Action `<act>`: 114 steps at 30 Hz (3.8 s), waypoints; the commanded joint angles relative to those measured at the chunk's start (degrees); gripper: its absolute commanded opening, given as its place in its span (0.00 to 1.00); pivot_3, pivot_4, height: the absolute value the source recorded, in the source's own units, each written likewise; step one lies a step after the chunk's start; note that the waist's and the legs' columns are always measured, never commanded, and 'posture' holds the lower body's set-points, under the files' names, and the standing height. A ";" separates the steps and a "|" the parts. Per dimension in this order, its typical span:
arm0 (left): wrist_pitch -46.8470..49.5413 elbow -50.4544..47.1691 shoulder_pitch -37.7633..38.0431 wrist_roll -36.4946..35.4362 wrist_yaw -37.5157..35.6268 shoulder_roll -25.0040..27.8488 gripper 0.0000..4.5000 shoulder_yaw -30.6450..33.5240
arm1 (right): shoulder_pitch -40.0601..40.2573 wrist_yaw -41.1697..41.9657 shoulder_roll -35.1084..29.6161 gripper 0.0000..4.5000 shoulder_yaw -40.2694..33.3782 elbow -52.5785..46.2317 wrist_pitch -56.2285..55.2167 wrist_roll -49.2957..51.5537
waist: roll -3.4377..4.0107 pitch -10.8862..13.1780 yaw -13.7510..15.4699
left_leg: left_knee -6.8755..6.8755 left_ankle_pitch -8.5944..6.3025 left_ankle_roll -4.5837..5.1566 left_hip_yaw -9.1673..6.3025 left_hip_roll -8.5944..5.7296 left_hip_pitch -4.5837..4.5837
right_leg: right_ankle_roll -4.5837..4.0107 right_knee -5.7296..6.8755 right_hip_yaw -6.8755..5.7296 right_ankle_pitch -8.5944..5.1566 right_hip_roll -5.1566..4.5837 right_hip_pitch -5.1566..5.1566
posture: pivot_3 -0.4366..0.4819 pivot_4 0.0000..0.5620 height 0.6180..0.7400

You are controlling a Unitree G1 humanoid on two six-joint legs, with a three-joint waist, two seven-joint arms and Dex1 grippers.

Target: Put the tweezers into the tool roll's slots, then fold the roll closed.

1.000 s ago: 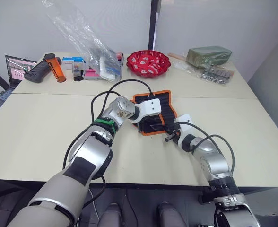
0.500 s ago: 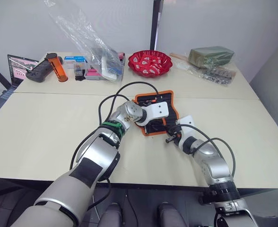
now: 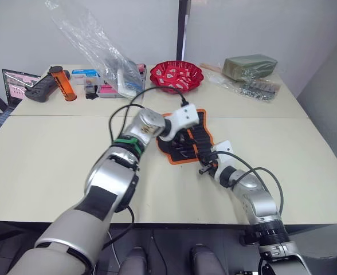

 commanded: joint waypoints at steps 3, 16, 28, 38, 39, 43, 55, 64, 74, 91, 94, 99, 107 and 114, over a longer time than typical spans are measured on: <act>5.27 -14.26 2.75 -7.62 -5.95 7.63 0.93 6.21 | 0.76 0.73 -0.48 0.00 0.34 3.05 2.17 -0.75 | 0.01 0.00 -0.30 | 0.04 0.00 0.00 0.00 -0.01 -0.01 | 0.00 0.00 0.01 0.00 -0.01 0.01 | 0.48 0.27 1.00; 29.08 -62.44 39.04 -22.92 -2.83 23.76 1.00 18.96 | -4.53 8.38 -2.29 0.26 0.35 -11.52 4.91 4.71 | 0.14 0.07 -0.97 | 0.07 0.00 0.00 -0.14 0.00 -0.02 | -0.43 0.48 0.04 0.25 0.00 -0.18 | 0.48 0.27 1.00; 32.53 -87.49 69.39 -32.20 9.73 21.06 1.00 29.60 | -9.77 3.60 4.47 0.99 10.04 -8.96 10.34 -0.72 | 0.16 0.10 -0.17 | 0.10 0.00 -0.01 -0.11 0.04 0.01 | -0.47 0.36 0.04 0.25 0.00 -0.15 | 0.48 0.27 1.00; 31.44 -92.06 77.83 -33.72 14.68 20.94 1.00 30.69 | -18.93 -0.19 9.61 0.99 11.15 10.73 -0.21 -7.48 | 0.17 0.10 -0.29 | 0.04 0.00 -0.01 -0.04 0.07 0.06 | -0.50 0.37 0.04 0.26 0.02 -0.18 | 0.48 0.27 1.00; 31.18 -92.12 78.19 -33.69 14.81 21.23 1.00 30.73 | -19.90 -0.62 10.20 0.99 10.75 12.71 -1.24 -7.64 | 0.17 0.10 -0.36 | 0.03 0.00 -0.01 -0.04 0.09 0.08 | -0.50 0.38 0.04 0.26 0.03 -0.18 | 0.48 0.27 1.00; 30.73 -92.40 79.60 -34.40 15.22 22.09 1.00 31.67 | -22.96 -1.12 12.16 0.72 10.23 17.95 -4.59 -8.35 | 0.18 0.11 -0.69 | 0.00 0.00 -0.01 -0.05 0.08 0.09 | -0.52 0.39 0.04 0.26 0.03 -0.18 | 0.48 0.27 1.00; 26.89 -89.02 82.84 -31.99 15.60 24.45 1.00 30.14 | -28.09 1.42 15.52 0.01 10.19 29.38 -10.96 -9.51 | 0.22 0.13 -1.02 | -0.08 0.00 -0.01 -0.03 0.10 0.14 | -0.56 0.43 0.04 0.25 0.04 -0.21 | 0.48 0.27 1.00; 24.13 -85.88 84.44 -31.13 14.01 27.62 1.00 30.84 | -28.40 11.45 19.28 0.01 15.17 29.71 -16.67 -10.68 | 0.26 0.15 -1.46 | -0.16 0.00 -0.01 0.00 0.20 0.18 | -0.59 0.47 0.03 0.24 0.13 -0.30 | 0.48 0.27 1.00; 23.57 -86.21 87.38 -32.60 7.43 33.30 1.00 30.77 | -24.76 29.69 11.07 0.01 18.82 22.19 -21.36 -10.14 | 0.29 0.18 -0.85 | -0.14 -0.01 -0.02 0.02 0.19 0.13 | -0.60 0.39 0.02 0.23 0.10 -0.27 | 0.48 0.27 1.00; 16.04 -76.91 66.39 -29.41 -10.58 40.78 1.00 16.43 | -16.12 41.99 -4.55 0.01 15.65 3.92 -16.03 -5.58 | 0.26 0.21 -0.78 | -0.11 -0.01 -0.02 0.06 0.19 0.09 | -0.61 0.34 0.02 0.22 0.10 -0.26 | 0.48 0.27 1.00; 11.93 -70.45 59.19 -26.54 -14.44 39.88 1.00 10.98 | -14.76 42.15 -6.71 0.01 13.87 0.93 -11.48 -3.37 | 0.25 0.22 -0.68 | -0.11 -0.01 -0.01 0.06 0.18 0.10 | -0.60 0.36 0.02 0.22 0.10 -0.25 | 0.48 0.27 1.00; 3.18 -56.69 45.48 -21.18 -19.99 36.02 1.00 3.19 | -13.09 42.49 -10.25 0.35 12.37 -3.52 -7.63 -1.91 | 0.22 0.24 0.14 | 0.04 0.00 -0.01 0.05 0.14 0.01 | -0.59 0.34 0.00 0.21 0.10 -0.25 | 0.48 0.27 1.00; -5.45 -45.83 33.98 -18.84 -27.72 32.29 1.00 -1.48 | -7.53 40.04 -14.86 0.80 10.50 -12.33 -2.17 -0.10 | 0.21 0.25 0.03 | 0.03 0.00 -0.01 0.05 0.15 -0.03 | -0.57 0.32 0.01 0.20 0.10 -0.28 | 0.48 0.27 1.00; -10.36 -36.19 28.62 -16.83 -30.44 29.08 0.95 -2.27 | -5.12 34.71 -14.29 0.80 10.05 -13.25 -1.27 -0.58 | 0.19 0.26 0.22 | 0.10 0.00 0.00 0.05 0.13 -0.05 | -0.52 0.33 0.01 0.17 0.09 -0.25 | 0.48 0.27 1.00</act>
